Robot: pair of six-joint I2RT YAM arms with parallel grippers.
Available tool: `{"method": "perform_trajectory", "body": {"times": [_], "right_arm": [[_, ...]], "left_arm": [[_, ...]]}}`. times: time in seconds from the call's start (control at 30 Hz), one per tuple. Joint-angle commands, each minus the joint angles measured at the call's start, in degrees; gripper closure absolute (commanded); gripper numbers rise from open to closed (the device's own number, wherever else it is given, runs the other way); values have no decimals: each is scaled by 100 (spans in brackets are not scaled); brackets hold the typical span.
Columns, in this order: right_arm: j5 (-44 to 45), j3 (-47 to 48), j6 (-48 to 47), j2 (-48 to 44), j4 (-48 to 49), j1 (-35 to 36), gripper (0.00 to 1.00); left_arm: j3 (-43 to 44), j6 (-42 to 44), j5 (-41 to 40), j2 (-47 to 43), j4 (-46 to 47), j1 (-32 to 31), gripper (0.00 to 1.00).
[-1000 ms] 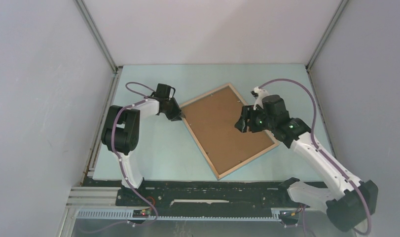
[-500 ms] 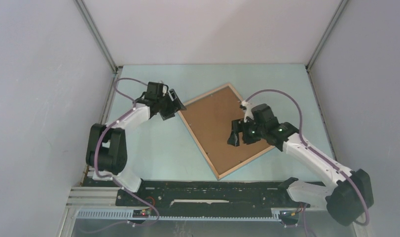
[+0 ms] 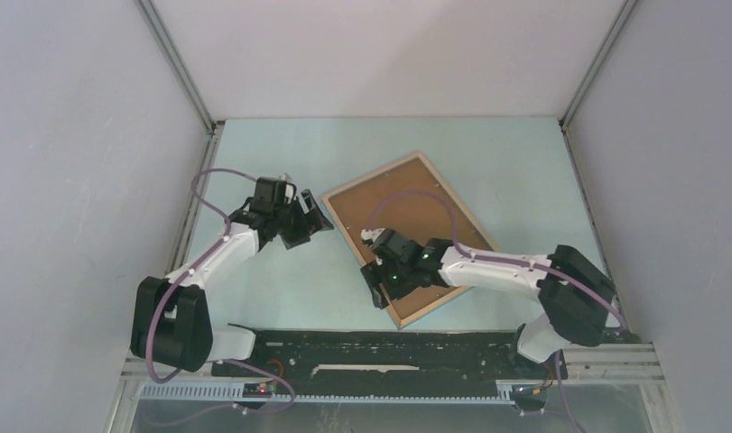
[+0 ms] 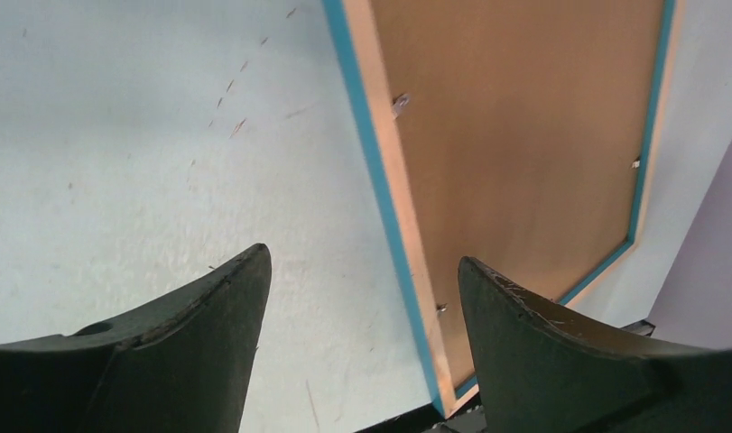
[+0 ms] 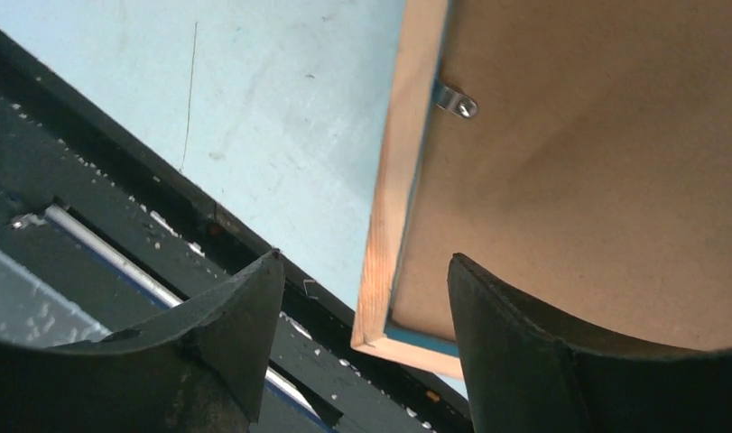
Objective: Put the photo into the frame
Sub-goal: Turn over the photo frame at the center of the board.
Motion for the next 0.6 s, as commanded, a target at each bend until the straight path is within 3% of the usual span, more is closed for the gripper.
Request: {"method": "perform_trajectory", "body": {"times": [0.0,0.2,0.57], "right_arm": [[1112,652,181,493,-390,488,27],[1679,1175,493,1166,-842,855,41],[2186,1297,583,1689,-875,1047,57]], "left_arm": [[-463,-105,43,-425,16,-9,18],[-549,-119,-61,-612,0,-13,18],[-474,-94,-101,-560,-49,-7,18]]}}
